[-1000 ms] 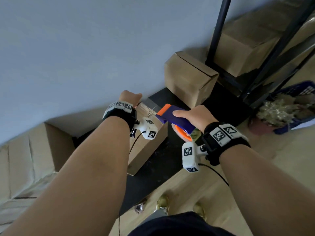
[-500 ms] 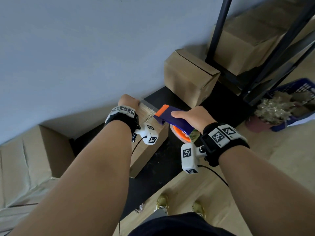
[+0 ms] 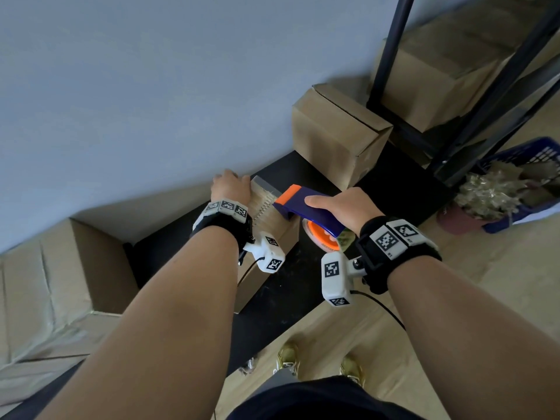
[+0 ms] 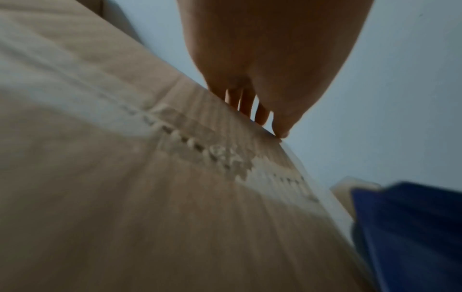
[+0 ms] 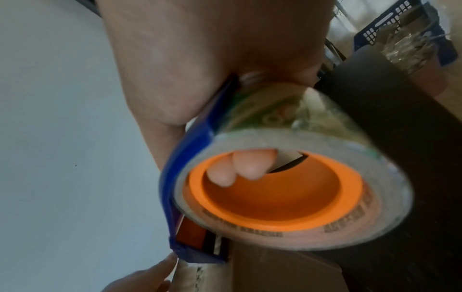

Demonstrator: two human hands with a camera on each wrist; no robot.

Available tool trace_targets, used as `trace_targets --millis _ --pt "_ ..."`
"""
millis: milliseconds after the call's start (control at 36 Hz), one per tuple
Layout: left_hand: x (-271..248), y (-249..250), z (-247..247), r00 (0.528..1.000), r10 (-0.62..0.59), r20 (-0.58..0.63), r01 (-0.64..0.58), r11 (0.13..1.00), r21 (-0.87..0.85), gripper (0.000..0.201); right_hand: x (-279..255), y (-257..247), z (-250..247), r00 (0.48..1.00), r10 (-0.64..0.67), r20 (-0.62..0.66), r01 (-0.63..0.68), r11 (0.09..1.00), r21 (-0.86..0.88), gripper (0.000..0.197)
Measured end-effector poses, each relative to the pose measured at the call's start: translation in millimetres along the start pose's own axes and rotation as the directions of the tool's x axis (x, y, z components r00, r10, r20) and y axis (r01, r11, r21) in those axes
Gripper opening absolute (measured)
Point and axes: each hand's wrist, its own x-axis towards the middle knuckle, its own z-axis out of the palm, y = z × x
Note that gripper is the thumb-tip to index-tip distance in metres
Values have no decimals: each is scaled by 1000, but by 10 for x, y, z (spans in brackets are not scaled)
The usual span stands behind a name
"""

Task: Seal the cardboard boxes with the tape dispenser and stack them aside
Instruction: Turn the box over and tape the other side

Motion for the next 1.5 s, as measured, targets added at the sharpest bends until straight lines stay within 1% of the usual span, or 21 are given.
trace_targets --millis 28,56,83,111,139,194,222,333,472,528,611,667,750,805,861,972,1028,1139,1194,1389,1500 --pt "-10 -7 11 996 40 -83 -39 999 16 31 7 0 1 1000 -4 -5 4 1000 -6 44" --pt "-44 6 17 988 93 -122 -89 995 37 27 16 1 1 1000 -8 -8 8 1000 -16 44" --pt "-88 22 21 981 152 -120 -145 987 65 24 21 2 -1 1000 -11 -9 11 1000 -24 45" --pt "-127 30 31 970 222 -95 -211 971 111 23 32 6 1 1000 -15 -8 15 1000 -28 47" --pt "-166 44 46 964 258 -58 -248 958 141 26 40 12 2 1000 -15 -8 15 1000 -28 50" --pt "-223 67 71 964 264 22 -264 948 181 32 52 25 6 1000 -15 -7 14 1000 -27 52" --pt "-238 71 82 964 264 38 -267 944 193 33 57 32 9 1000 -16 -6 16 1000 -23 51" --pt "-305 58 63 973 222 66 -230 961 152 32 68 46 12 999 -34 -6 34 999 -37 43" --pt "-369 66 28 977 165 137 -180 978 103 37 71 47 18 999 -45 -1 45 997 -57 41" --pt "-425 72 26 976 156 153 -178 974 142 50 76 51 19 999 -46 1 46 997 -65 42" --pt "-541 53 17 961 134 243 -194 950 245 87 82 53 5 999 -52 0 52 996 -67 46" --pt "-614 49 -20 944 97 314 -195 935 297 107 84 51 -5 999 -52 2 52 996 -72 50" --pt "-705 25 -28 918 64 391 -234 884 404 126 94 49 -7 999 -53 2 53 995 -80 53" --pt "-759 -12 18 926 65 371 -254 836 487 133 86 42 0 999 -54 4 54 995 -83 55" --pt "-785 -57 93 941 75 330 -252 805 538 131 77 49 1 999 -51 0 50 995 -83 61" --pt "-800 -84 180 958 80 274 -229 786 574 122 59 101 -3 999 -44 17 45 998 -46 67" --pt "-802 -71 175 960 77 271 -227 782 581 119 32 126 -24 999 -46 28 48 998 -40 65" --pt "-793 -55 160 960 66 273 -216 793 570 116 -26 202 -145 997 -62 42 65 995 -77 48" --pt "-797 -54 170 960 66 271 -213 799 562 115 -47 266 -213 997 -55 49 59 995 -82 43" --pt "-806 -58 169 962 70 263 -207 815 541 113 -142 481 -391 995 -14 103 15 1000 -4 40" --pt "-811 -59 162 962 69 262 -202 826 526 113 -172 633 -491 987 45 152 -48 999 15 46"
